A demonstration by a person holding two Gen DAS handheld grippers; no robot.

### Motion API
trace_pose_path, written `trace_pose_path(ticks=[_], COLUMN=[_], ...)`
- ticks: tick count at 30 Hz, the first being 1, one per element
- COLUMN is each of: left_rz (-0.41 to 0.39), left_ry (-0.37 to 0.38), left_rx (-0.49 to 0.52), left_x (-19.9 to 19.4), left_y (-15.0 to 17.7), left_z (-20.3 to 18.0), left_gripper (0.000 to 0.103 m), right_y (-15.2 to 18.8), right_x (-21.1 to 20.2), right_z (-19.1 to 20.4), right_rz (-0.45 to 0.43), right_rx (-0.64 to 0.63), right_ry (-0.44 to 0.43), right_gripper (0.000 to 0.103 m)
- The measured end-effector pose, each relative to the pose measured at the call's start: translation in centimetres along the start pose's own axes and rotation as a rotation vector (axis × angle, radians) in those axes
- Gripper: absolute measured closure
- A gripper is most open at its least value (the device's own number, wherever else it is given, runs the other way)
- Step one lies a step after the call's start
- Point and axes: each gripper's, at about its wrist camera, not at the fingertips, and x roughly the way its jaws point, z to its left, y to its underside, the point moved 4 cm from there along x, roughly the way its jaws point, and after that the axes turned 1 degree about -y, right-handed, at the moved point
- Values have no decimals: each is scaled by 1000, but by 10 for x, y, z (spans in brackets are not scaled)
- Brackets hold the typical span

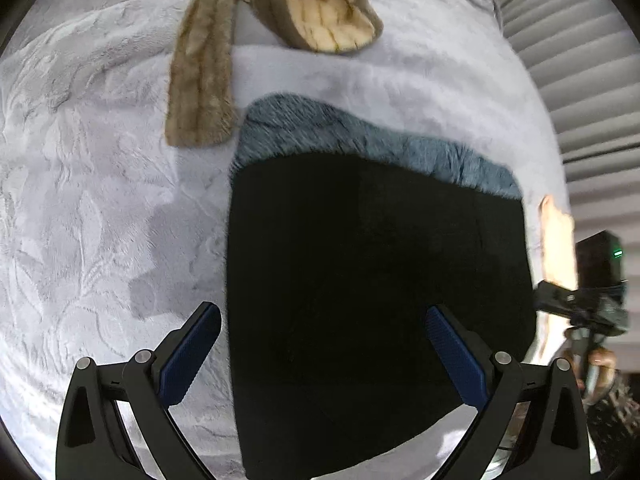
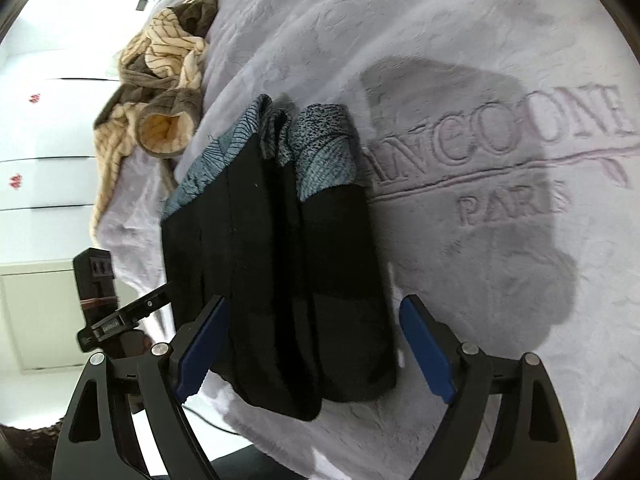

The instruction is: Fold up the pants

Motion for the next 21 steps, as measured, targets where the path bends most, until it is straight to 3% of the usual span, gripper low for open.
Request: trace_pose_path(ticks=[5, 10, 15, 19, 21], left_rz=[40, 46, 15, -29, -45], left_ry=[91, 115, 92, 84, 79], left_rx=[-26, 32, 41, 5, 23], left_x=[16, 27, 32, 22, 9], left_y=[1, 9, 3, -5, -3], left_z=[18, 3, -3, -4, -8], left_gripper=[0, 0, 0, 18, 29], right_y=[-15, -25, -31, -31, -28], right_x=[15, 30, 49, 47, 42], right_z=[-9, 4, 8, 6, 7], right_rz=[58, 88, 110, 102, 94], right_rx=[-9, -67, -72, -14, 2], right_ry=[-87, -162, -144, -99, -102], right_gripper=[14, 13, 13, 19, 29])
